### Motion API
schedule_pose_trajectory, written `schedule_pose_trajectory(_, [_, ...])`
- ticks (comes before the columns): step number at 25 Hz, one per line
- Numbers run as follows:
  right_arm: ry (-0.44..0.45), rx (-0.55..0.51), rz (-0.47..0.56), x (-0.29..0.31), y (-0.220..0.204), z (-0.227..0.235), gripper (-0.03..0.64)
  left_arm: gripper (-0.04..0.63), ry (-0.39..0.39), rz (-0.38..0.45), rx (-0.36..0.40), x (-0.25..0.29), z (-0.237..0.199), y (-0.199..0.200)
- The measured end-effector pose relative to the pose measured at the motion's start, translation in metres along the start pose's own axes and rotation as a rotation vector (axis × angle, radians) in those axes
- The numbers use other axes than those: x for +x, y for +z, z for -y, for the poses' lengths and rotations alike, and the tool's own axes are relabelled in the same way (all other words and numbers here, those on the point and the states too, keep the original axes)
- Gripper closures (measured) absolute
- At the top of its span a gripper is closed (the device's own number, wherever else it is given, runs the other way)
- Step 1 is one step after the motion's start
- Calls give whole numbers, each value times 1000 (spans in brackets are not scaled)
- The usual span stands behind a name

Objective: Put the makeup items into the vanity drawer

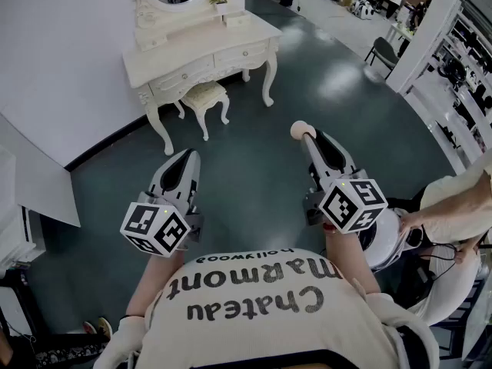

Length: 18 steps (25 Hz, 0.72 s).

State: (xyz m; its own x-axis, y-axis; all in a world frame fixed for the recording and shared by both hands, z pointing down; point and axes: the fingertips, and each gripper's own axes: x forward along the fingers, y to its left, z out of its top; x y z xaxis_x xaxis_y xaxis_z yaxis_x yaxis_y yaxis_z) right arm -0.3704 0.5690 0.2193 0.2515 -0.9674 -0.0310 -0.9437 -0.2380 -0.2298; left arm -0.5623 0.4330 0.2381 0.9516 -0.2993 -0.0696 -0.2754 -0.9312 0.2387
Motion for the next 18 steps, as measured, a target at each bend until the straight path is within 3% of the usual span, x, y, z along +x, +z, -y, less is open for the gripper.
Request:
schedule_pose_trajectory(11, [-27,34,-6,-2,-17,-26,502,588,-25,3,-10,-20,-21,2])
schedule_pose_trajectory(18, [-44,93,-50,13,-46,-24,500,588,-50,-40,-51,-13,-41,-22])
